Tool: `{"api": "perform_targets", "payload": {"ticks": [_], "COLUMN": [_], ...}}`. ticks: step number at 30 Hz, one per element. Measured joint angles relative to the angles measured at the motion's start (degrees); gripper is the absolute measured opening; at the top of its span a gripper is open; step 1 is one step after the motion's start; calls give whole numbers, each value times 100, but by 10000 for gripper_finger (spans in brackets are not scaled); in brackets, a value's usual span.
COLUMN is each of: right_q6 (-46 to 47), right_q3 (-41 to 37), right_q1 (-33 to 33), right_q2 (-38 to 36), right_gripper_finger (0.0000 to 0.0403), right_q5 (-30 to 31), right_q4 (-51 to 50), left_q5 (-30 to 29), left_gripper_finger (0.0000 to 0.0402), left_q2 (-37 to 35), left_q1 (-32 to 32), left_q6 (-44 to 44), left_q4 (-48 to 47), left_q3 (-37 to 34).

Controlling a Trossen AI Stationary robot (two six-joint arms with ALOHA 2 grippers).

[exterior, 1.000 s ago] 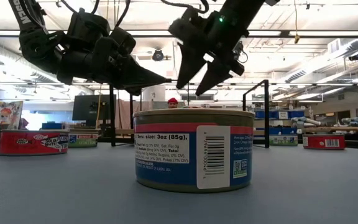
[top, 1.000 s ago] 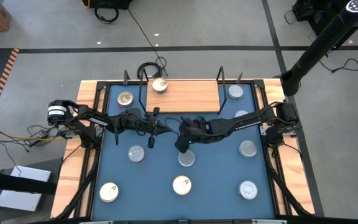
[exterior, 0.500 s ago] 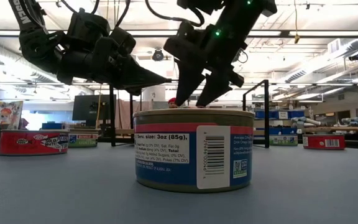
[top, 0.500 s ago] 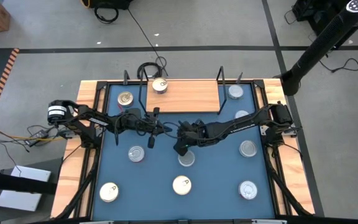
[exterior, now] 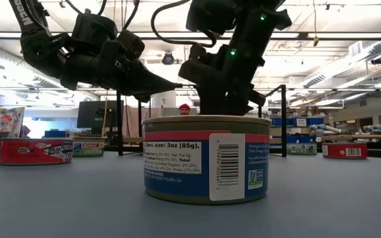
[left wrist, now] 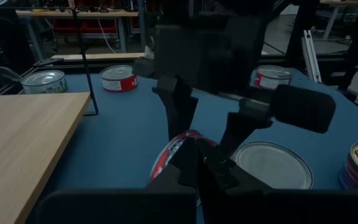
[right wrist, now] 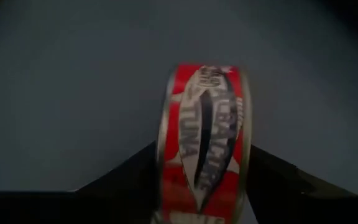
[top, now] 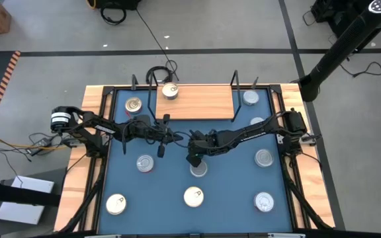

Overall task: Stack canned seafood by type on shelf
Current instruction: Put the top left red tuna can on the shelf

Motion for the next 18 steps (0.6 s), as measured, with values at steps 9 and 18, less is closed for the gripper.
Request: {"api": "perform_targets", "payload": {"ticks": [9,18], "right_q6": [-624,-1992], "right_q3": [8,735], "right_q1": [-62,-247], "right_q2": [-184,-293], "right_gripper_finger": [143,143], "right_q5": [-379,351], "right_q4": [-60,-957], "left_q5": [0,0], "left_gripper_finger": [1,1], "left_q2": [0,0], "left_q1": [0,0], "left_q6": [3,-8], "left_q4": [-14,-14], "left_q3": [0,0]}}
